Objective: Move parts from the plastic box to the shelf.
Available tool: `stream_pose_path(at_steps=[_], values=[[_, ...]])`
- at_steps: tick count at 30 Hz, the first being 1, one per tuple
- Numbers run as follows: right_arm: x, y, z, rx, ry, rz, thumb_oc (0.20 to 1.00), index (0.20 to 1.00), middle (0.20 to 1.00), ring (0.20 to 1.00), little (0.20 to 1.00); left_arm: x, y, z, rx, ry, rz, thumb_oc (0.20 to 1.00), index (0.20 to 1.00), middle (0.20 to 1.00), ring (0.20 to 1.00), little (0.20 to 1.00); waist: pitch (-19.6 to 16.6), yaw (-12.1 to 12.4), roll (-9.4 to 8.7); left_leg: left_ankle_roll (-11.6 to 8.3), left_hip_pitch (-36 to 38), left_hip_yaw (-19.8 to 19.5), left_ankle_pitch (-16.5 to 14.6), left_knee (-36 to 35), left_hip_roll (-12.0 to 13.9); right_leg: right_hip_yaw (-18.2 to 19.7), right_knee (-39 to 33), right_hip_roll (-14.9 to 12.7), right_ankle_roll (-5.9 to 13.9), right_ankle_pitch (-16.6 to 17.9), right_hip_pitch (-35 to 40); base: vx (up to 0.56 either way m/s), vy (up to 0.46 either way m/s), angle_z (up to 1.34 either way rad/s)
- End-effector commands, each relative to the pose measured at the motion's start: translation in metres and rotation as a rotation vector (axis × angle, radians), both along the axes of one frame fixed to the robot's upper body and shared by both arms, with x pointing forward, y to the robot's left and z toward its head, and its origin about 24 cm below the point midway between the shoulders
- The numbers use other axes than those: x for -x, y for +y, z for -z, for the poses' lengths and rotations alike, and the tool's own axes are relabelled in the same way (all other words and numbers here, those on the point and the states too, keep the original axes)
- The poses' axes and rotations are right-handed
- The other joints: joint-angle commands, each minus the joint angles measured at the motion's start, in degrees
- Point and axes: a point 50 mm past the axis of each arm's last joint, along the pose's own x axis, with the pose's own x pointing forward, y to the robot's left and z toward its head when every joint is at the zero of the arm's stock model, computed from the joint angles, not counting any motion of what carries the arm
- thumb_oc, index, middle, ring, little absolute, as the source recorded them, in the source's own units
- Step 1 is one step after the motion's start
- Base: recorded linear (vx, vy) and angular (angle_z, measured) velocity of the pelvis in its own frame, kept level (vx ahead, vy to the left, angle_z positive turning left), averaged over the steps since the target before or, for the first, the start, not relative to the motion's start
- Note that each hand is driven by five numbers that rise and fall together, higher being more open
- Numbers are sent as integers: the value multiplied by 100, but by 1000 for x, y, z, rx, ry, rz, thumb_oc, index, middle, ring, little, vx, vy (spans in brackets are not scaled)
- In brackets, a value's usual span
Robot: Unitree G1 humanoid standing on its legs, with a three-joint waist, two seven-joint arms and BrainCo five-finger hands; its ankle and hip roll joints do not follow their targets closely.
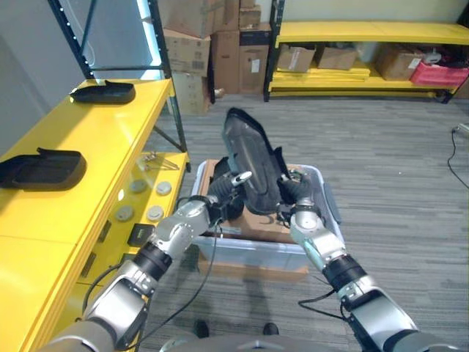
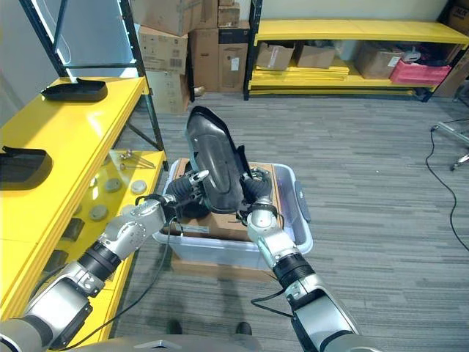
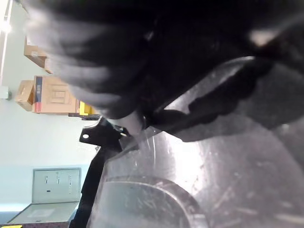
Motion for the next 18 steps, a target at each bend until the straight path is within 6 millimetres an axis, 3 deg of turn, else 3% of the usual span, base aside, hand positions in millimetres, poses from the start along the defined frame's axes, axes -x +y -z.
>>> stream_pose_path(at_steps=[1,16,17,18], values=[[-25,27,-33,-12,-110,-80,200,200,200,200,200,3,-55,-25,9,-83,180,1000,1000,1000,1000,1000,-458,223,71,-4,120,-244,-753,102,-40,-193,41,74,225,-497,-16,0,0,0],[-23,63,-29,-34,-81,-159,200,200,200,200,200,14,-74,-20,-40,-111,205,1000,1000,1000,1000,1000,-508,273,53,6,164,-246,-763,50,-49,-222,3,66,241,-511,30,-1,0,1],[-23,65,-28,-34,-74,-165,200,200,200,200,200,13,-73,-21,-50,-133,193,730,730,730,730,730,-512,279,52,6,167,-243,-766,55,-48,-226,5,63,241,-513,37,-2,2,4],[-22,66,-28,-33,-67,-172,200,200,200,200,200,11,-71,-23,-68,-167,173,222,222,222,222,222,-515,288,52,6,165,-241,-767,56,-49,-229,3,66,238,-516,37,0,0,0]])
